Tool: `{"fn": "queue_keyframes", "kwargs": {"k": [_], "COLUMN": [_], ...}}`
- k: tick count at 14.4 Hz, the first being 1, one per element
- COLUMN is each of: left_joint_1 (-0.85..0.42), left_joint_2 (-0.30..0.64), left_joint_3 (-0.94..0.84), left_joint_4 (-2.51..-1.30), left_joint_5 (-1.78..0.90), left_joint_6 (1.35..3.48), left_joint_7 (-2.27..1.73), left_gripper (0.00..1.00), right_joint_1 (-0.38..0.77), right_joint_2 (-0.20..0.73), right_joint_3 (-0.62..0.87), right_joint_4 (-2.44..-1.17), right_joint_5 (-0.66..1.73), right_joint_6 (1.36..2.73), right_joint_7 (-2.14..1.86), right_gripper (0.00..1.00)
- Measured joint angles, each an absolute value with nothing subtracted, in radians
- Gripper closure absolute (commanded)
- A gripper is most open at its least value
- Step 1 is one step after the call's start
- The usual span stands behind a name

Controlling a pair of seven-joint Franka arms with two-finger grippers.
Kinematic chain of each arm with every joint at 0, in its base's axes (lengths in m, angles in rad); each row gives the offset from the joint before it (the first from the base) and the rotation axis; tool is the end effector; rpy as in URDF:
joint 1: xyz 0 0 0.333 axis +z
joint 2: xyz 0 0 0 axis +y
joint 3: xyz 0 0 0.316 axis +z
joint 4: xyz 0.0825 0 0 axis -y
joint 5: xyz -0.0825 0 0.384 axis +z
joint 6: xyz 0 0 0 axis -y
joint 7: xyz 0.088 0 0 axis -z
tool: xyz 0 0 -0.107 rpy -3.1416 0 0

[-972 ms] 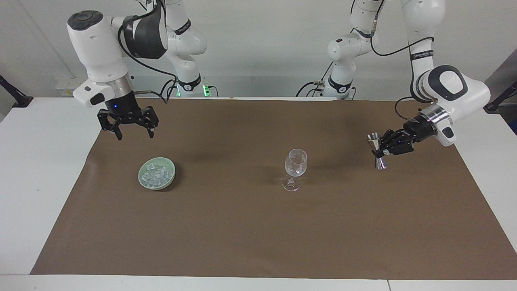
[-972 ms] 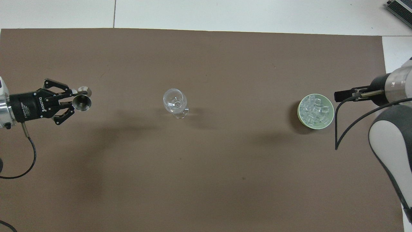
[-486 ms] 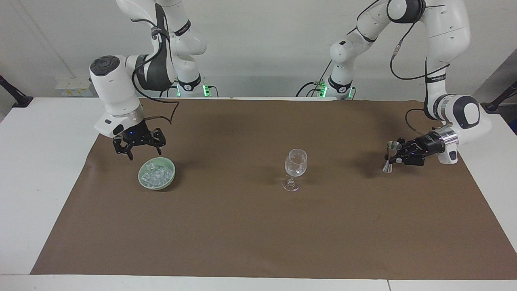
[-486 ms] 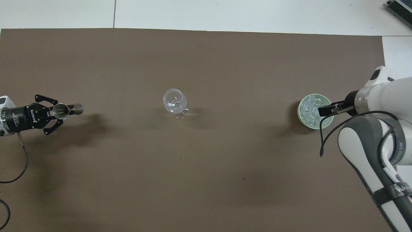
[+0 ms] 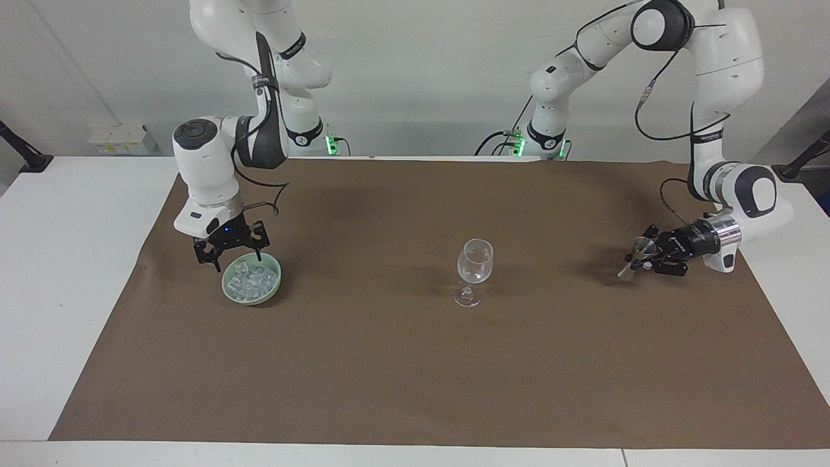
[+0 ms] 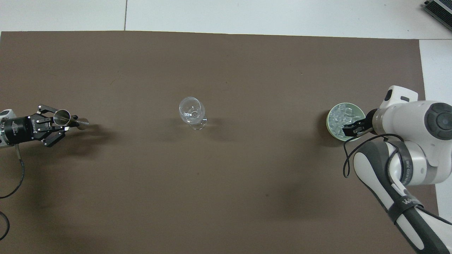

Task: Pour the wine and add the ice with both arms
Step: 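Set down the metal cup while the right gripper grasps the ice cup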

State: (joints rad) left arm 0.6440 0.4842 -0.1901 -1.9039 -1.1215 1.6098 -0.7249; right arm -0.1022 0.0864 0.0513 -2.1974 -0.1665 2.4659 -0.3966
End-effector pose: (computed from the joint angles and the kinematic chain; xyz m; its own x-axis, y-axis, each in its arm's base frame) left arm 0.5558 0.1741 0.2655 -0.0230 0.2468 -0.9688 0.9855 0.1684 0.0195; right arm 0.5591 -0.0284 0.3627 0.8831 0.4552 0.1134 0.4326 -0.8837 0.1787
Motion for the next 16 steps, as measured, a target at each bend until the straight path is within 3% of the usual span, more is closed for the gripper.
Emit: {"fn": "queue_keyframes", "kwargs": {"k": [4,9,11,13,15,16], "left_joint_1": [0.649,0.649,0.649,0.649,0.649,0.649], "left_joint_2": [0.57,0.583,0.583,0.584,0.591,0.596], "left_joint_3": [-0.19,-0.191,-0.191,-0.191,-0.191,-0.191], "left_joint_4": [-1.878,-1.865,-1.865,-1.865,-1.865,-1.865], "left_joint_5": [-1.118,-1.118,-1.118,-1.118,-1.118,-1.118], "left_joint_6": [1.61,1.605,1.604,1.604,1.604,1.604], "left_joint_7": [-0.727,-0.727,-0.727,-0.727,-0.726,-0.725], "left_gripper": [1.0,1.0,1.0,1.0,1.0,1.0], "right_joint_1": [-0.102,-0.102,-0.102,-0.102,-0.102,-0.102], "right_joint_2": [0.111,0.111,0.111,0.11,0.108,0.107], "right_joint_3": [0.051,0.051,0.052,0.052,0.052,0.052], "right_joint_4": [-2.233,-2.289,-2.294,-2.298,-2.302,-2.302], "right_joint_5": [-0.218,-0.225,-0.226,-0.226,-0.226,-0.226], "right_joint_6": [2.534,2.582,2.583,2.583,2.583,2.583], "right_joint_7": [-0.397,-0.404,-0.431,-0.444,-0.456,-0.457], "right_gripper": [0.2,0.27,0.47,0.82,0.94,0.94]}}
